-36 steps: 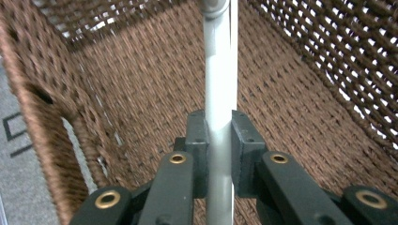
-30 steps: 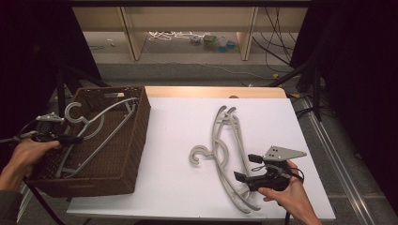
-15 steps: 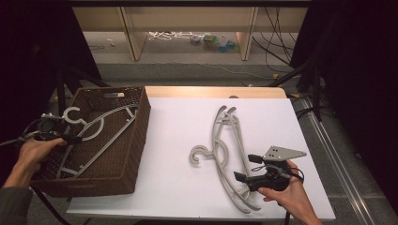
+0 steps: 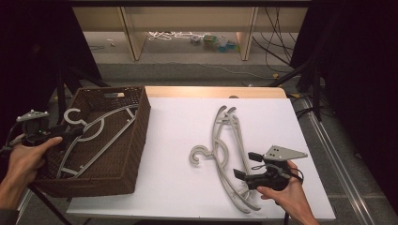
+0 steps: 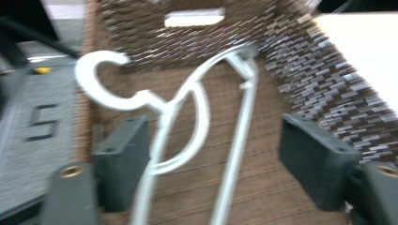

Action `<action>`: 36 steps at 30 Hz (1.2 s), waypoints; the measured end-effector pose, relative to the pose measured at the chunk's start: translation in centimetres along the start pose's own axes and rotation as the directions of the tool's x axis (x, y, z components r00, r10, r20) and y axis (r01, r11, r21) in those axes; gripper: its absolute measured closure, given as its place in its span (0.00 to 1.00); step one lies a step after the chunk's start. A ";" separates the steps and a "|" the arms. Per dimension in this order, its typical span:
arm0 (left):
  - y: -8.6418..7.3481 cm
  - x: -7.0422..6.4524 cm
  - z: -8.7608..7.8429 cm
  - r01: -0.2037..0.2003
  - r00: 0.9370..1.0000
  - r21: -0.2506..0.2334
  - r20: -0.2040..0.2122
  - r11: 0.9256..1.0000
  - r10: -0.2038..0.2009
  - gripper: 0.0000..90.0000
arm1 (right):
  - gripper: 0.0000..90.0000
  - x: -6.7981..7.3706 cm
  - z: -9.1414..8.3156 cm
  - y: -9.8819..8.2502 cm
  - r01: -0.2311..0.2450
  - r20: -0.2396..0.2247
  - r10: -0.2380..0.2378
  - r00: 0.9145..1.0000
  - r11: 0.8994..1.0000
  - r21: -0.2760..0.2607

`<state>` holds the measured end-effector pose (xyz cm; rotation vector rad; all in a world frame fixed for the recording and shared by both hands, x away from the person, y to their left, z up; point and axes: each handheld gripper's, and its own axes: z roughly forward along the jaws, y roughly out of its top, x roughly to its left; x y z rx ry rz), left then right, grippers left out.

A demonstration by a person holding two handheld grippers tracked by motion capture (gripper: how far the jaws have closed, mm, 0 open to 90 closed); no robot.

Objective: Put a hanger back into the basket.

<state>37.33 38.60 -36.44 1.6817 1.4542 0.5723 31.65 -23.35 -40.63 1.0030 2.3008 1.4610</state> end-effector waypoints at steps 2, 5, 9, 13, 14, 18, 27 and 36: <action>-0.1 -1.1 -0.2 -0.012 1.000 -0.020 0.023 1.000 0.013 0.25 | 0.19 0.1 0.2 -0.1 -0.005 0.002 0.005 1.000 1.000 -0.024; -0.4 -2.9 -0.5 -0.031 0.997 -0.049 0.069 0.998 0.034 0.23 | 0.19 0.2 0.0 0.0 -0.017 0.005 0.017 1.000 1.000 -0.011; -0.8 -5.4 -1.2 -0.046 0.991 -0.101 0.120 0.994 0.058 0.22 | 0.19 0.3 0.1 -0.1 -0.028 0.006 0.028 1.000 0.998 -0.049; -1.5 -8.3 -1.4 -0.047 0.980 -0.158 0.183 0.986 0.076 0.21 | 0.18 0.3 0.0 -0.1 -0.037 0.022 0.038 0.999 0.997 -0.069; -1.6 -8.9 -1.4 -0.057 0.977 -0.160 0.193 0.985 0.088 0.21 | 0.18 0.3 0.0 -0.1 -0.030 0.026 0.032 0.999 0.997 -0.072; -2.3 -11.0 -1.3 -0.037 0.965 -0.197 0.248 0.980 0.087 0.21 | 0.18 0.5 0.0 -0.1 -0.019 0.042 0.022 0.999 0.996 -0.086; -4.0 -14.5 -0.8 -0.033 0.940 -0.245 0.322 0.969 0.113 0.21 | 0.18 0.6 0.3 -0.4 -0.020 0.048 0.025 0.999 0.995 -0.100; -5.7 -16.9 0.1 -0.086 0.903 -0.280 0.384 0.956 0.194 0.19 | 0.18 0.5 0.1 -0.5 -0.028 0.066 0.036 0.997 0.992 -0.121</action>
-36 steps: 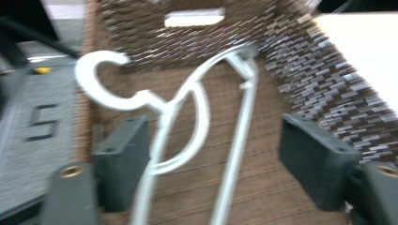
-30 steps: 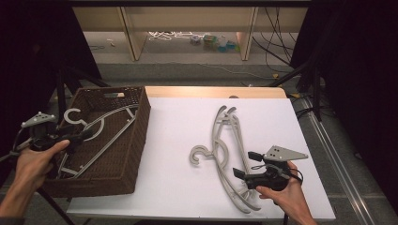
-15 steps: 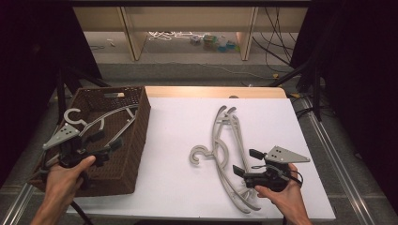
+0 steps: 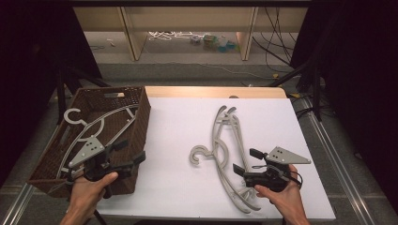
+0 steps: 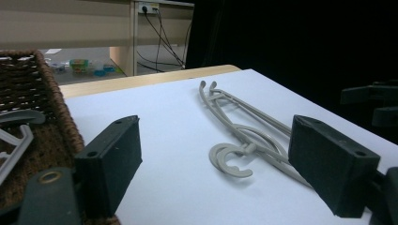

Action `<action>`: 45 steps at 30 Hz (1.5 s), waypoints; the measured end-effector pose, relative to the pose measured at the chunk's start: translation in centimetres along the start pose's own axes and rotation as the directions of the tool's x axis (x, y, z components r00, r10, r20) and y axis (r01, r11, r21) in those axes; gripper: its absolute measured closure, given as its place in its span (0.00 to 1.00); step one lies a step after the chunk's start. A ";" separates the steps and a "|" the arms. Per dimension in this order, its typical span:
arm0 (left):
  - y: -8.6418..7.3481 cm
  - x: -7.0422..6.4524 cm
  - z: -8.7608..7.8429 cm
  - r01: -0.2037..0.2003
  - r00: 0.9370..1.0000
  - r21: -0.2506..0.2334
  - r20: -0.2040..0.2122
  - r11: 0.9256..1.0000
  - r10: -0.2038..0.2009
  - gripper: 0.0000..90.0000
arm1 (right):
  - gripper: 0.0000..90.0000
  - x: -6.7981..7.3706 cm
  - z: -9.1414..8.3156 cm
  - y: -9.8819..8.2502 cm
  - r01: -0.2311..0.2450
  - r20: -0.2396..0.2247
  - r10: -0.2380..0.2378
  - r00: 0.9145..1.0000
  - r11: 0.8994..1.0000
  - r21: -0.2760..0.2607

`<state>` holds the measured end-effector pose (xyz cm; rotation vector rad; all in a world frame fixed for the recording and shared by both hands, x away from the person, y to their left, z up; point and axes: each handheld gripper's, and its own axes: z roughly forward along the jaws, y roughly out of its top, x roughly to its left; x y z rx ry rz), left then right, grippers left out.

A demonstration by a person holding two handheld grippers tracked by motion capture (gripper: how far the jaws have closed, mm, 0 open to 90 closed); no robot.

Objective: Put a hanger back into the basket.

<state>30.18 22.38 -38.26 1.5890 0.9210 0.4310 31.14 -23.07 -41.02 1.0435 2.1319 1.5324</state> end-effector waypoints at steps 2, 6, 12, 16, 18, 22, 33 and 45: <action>-0.6 -0.6 0.4 -0.024 1.000 -0.010 0.009 1.000 0.024 0.19 | 0.18 0.1 0.0 0.0 -0.011 -0.009 0.011 1.000 1.000 -0.012; -1.4 -1.3 0.9 -0.036 0.999 -0.018 0.026 0.999 0.037 0.19 | 0.18 0.2 -0.1 0.0 -0.005 0.008 0.005 1.000 1.000 -0.022; -2.3 -1.8 1.4 -0.074 0.997 0.004 0.020 0.997 0.074 0.18 | 0.18 0.3 0.0 -0.1 -0.004 0.003 0.004 1.000 1.000 -0.020; -3.0 -2.0 1.6 -0.076 0.997 0.015 0.020 0.997 0.075 0.18 | 0.18 0.4 0.3 -0.2 0.007 -0.006 -0.007 1.000 1.000 -0.003; -3.7 -2.2 1.7 -0.073 0.997 0.015 0.018 0.997 0.073 0.18 | 0.18 0.5 0.5 -0.2 0.016 -0.001 -0.016 1.000 1.000 0.018; -4.1 -2.4 1.9 -0.078 0.997 0.020 0.013 0.997 0.078 0.18 | 0.18 0.8 0.9 -0.3 0.028 -0.005 -0.028 1.000 0.999 0.031; -4.8 -2.1 2.0 -0.088 0.996 0.037 0.016 0.995 0.087 0.18 | 0.18 2.0 4.3 -0.8 0.137 -0.023 -0.137 0.990 0.947 0.290; -4.9 -2.0 2.1 -0.084 0.996 0.048 0.027 0.995 0.083 0.18 | 0.45 1.5 8.7 -1.6 0.102 -0.024 -0.107 0.994 0.836 0.540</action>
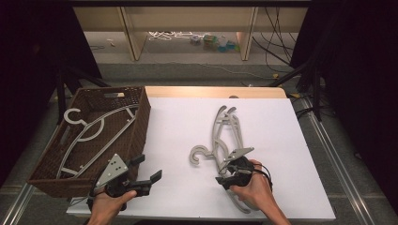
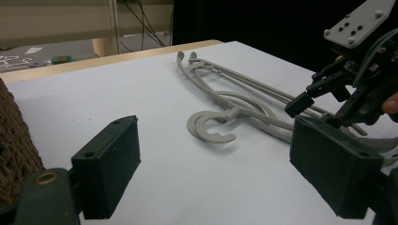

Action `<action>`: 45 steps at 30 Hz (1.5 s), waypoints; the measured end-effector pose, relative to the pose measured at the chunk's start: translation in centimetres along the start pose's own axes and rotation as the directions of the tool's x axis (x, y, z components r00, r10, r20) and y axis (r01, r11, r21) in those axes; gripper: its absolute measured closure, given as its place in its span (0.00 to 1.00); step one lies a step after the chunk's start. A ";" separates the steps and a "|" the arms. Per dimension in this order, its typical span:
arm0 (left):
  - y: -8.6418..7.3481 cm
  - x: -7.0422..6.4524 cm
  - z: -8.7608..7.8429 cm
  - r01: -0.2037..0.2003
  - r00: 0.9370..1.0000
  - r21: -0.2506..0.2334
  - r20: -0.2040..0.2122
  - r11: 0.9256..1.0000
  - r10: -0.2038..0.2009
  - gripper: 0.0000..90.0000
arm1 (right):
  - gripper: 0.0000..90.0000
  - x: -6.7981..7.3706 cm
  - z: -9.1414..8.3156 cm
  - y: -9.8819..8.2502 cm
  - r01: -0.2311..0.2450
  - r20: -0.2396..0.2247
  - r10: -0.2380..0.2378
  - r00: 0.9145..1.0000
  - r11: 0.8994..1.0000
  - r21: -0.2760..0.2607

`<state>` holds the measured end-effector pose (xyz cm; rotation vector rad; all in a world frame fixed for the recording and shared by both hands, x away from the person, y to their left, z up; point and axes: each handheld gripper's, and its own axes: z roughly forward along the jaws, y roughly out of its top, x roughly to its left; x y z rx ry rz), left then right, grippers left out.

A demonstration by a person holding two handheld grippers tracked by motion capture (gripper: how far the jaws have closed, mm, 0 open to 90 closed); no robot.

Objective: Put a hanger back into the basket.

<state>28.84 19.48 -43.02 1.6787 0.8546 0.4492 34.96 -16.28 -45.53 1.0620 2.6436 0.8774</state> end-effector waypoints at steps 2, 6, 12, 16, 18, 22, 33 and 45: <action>0.0 0.1 0.0 0.000 1.000 0.000 -0.002 1.000 0.000 0.18 | 0.49 -0.2 0.4 0.1 -0.024 -0.001 0.024 1.000 1.000 0.011; 0.0 0.1 0.0 0.004 1.000 -0.011 0.007 1.000 -0.004 0.18 | 0.56 -0.7 0.8 0.4 -0.036 -0.047 0.039 0.998 0.997 0.065; -0.1 -0.1 0.1 0.021 1.000 0.006 -0.003 1.000 -0.021 0.18 | 0.68 -1.1 1.9 0.6 -0.045 -0.069 0.053 0.996 0.993 0.113; 0.0 0.1 0.0 0.006 1.000 0.007 0.001 1.000 -0.006 0.18 | 0.75 -1.4 1.9 0.8 -0.063 -0.078 0.071 0.994 0.992 0.110; 0.0 0.1 0.1 -0.002 1.000 0.009 0.003 1.000 0.002 0.19 | 0.78 -1.3 1.9 0.8 -0.064 -0.078 0.073 0.994 0.992 0.107; 0.0 0.1 0.0 -0.003 1.000 0.007 0.003 1.000 0.003 0.19 | 0.80 -1.2 1.8 0.9 -0.069 -0.081 0.078 0.994 0.991 0.114; 0.0 0.1 0.0 0.016 1.000 -0.004 0.006 1.000 -0.016 0.20 | 0.91 -1.0 0.6 1.3 -0.029 -0.071 0.038 0.997 0.993 0.114; 0.5 0.0 0.2 -0.055 0.998 -0.004 -0.016 0.998 0.055 0.23 | 0.92 -1.9 -2.1 1.4 0.096 -0.114 -0.085 0.990 0.991 0.093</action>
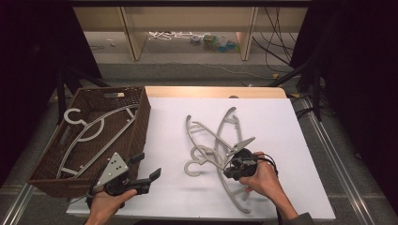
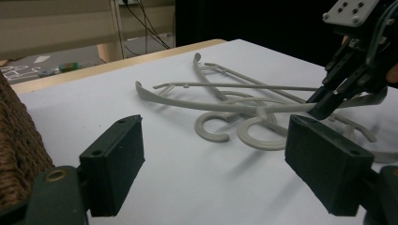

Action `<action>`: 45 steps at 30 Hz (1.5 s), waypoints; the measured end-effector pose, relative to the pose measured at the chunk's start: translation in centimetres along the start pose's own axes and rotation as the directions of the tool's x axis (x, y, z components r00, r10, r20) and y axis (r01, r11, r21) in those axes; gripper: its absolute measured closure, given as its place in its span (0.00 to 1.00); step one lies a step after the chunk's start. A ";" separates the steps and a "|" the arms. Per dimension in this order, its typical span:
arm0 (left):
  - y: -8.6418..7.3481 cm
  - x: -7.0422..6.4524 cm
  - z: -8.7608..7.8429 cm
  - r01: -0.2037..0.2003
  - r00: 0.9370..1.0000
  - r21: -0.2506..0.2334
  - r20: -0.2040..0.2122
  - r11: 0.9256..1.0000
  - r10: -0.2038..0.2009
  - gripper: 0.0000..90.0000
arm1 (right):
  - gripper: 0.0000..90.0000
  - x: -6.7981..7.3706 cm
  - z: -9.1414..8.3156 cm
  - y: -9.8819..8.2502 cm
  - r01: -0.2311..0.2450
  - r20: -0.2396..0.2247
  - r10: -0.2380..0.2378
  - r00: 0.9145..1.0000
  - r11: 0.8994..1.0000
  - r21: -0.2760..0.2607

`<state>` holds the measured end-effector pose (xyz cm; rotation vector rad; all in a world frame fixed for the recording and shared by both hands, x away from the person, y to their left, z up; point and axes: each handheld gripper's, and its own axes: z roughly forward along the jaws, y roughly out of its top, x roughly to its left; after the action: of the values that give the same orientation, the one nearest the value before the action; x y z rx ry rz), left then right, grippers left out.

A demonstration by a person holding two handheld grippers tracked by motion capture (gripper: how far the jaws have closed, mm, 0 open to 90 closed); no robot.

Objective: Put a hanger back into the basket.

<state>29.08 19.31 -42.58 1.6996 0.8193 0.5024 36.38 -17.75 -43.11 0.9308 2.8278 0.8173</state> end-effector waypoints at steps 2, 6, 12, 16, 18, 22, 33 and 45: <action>0.5 -0.3 0.3 -0.039 0.999 0.006 -0.003 0.999 0.039 0.24 | 0.92 -0.2 -0.5 -0.1 0.017 -0.007 -0.017 1.000 1.000 -0.009; 1.2 -1.2 1.6 -0.162 0.987 0.036 0.008 0.986 0.162 0.26 | 0.92 -0.5 -1.9 -0.4 0.045 -0.034 -0.047 0.998 0.998 -0.038; 1.8 -2.7 3.8 -0.310 0.950 0.102 0.061 0.945 0.305 0.29 | 0.92 -0.4 -3.8 -1.0 0.074 -0.077 -0.079 0.994 0.995 -0.068; 1.8 -3.4 5.3 -0.350 0.936 0.126 0.087 0.928 0.341 0.29 | 0.92 -0.1 -4.5 -1.2 0.080 -0.091 -0.087 0.992 0.994 -0.079; 1.9 -4.0 6.6 -0.379 0.924 0.139 0.110 0.915 0.366 0.30 | 0.92 0.1 -5.1 -1.3 0.079 -0.110 -0.088 0.990 0.993 -0.087; 2.0 -4.4 8.0 -0.413 0.908 0.156 0.143 0.897 0.394 0.31 | 0.92 0.3 -5.7 -1.4 0.090 -0.136 -0.104 0.985 0.990 -0.108; 1.5 -4.2 10.7 -0.489 0.870 0.194 0.173 0.850 0.461 0.35 | 0.92 0.6 -6.4 -1.4 0.113 -0.151 -0.132 0.980 0.985 -0.132; 2.0 -4.2 13.1 -0.611 0.775 0.118 0.292 0.783 0.561 0.53 | 0.92 0.7 -6.7 -1.5 0.128 -0.179 -0.153 0.972 0.982 -0.141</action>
<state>35.91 7.33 -44.03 2.1703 0.1352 0.6288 33.66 -21.47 -38.05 0.6588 2.9121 1.1082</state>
